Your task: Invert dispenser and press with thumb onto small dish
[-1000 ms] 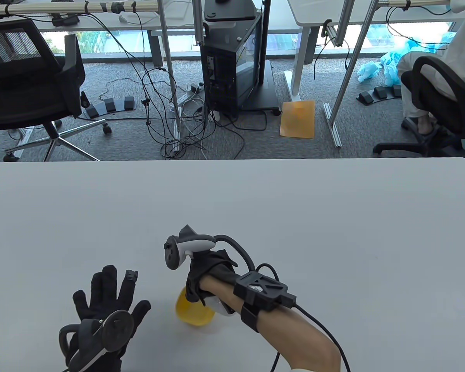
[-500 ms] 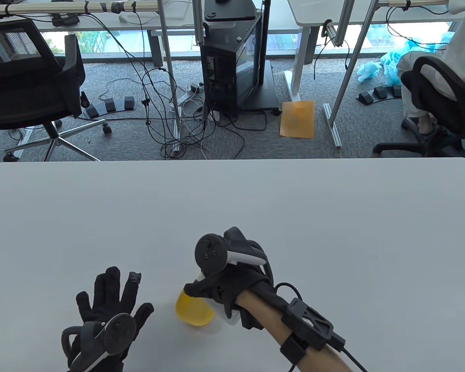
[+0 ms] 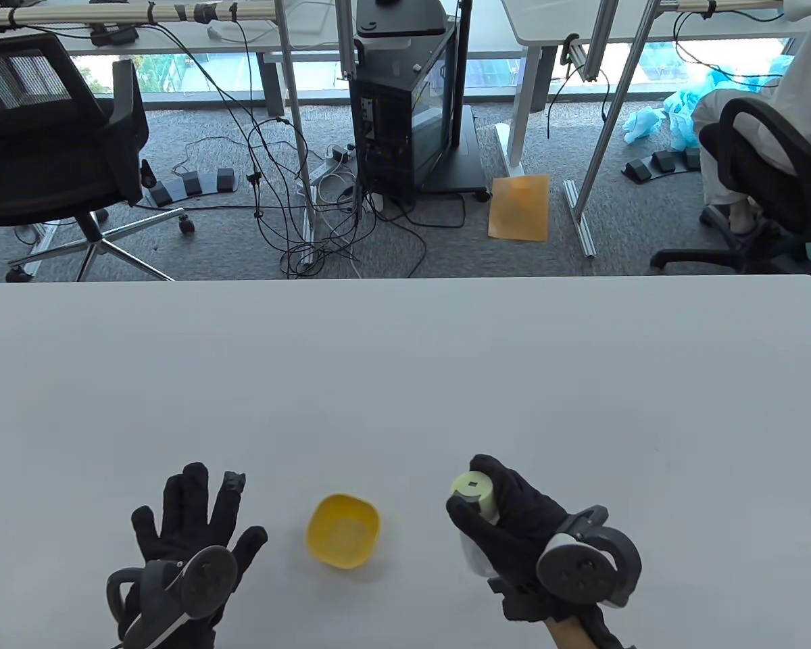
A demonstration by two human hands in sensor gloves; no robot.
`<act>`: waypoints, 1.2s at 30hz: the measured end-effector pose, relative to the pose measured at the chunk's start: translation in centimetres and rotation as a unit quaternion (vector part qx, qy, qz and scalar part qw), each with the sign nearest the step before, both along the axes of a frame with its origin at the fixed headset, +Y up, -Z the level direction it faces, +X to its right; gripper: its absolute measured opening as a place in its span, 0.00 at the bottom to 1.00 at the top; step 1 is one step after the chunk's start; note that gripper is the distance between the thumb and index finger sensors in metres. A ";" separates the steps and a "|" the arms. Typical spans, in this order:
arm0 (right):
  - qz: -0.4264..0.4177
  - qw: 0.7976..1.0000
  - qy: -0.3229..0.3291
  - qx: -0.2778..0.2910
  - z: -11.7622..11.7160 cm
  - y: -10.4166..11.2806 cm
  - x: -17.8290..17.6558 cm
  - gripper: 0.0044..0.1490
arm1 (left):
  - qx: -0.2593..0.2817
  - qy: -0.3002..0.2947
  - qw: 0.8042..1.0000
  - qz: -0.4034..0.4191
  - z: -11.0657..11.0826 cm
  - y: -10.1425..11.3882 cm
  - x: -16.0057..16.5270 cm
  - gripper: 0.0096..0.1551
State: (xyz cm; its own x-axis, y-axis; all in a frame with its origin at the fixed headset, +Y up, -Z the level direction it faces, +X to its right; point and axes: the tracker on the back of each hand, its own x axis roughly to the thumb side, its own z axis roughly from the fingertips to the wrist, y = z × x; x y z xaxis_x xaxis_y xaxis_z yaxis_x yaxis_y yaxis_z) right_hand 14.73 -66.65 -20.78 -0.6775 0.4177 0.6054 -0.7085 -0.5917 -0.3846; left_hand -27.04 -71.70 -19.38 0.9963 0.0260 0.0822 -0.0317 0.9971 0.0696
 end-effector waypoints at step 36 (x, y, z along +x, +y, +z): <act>0.110 0.989 0.086 -0.047 -4.5 4.3 -4.7 0.51 | 0.002 0.001 1.000 -0.007 0.0 -0.4 0.0 0.47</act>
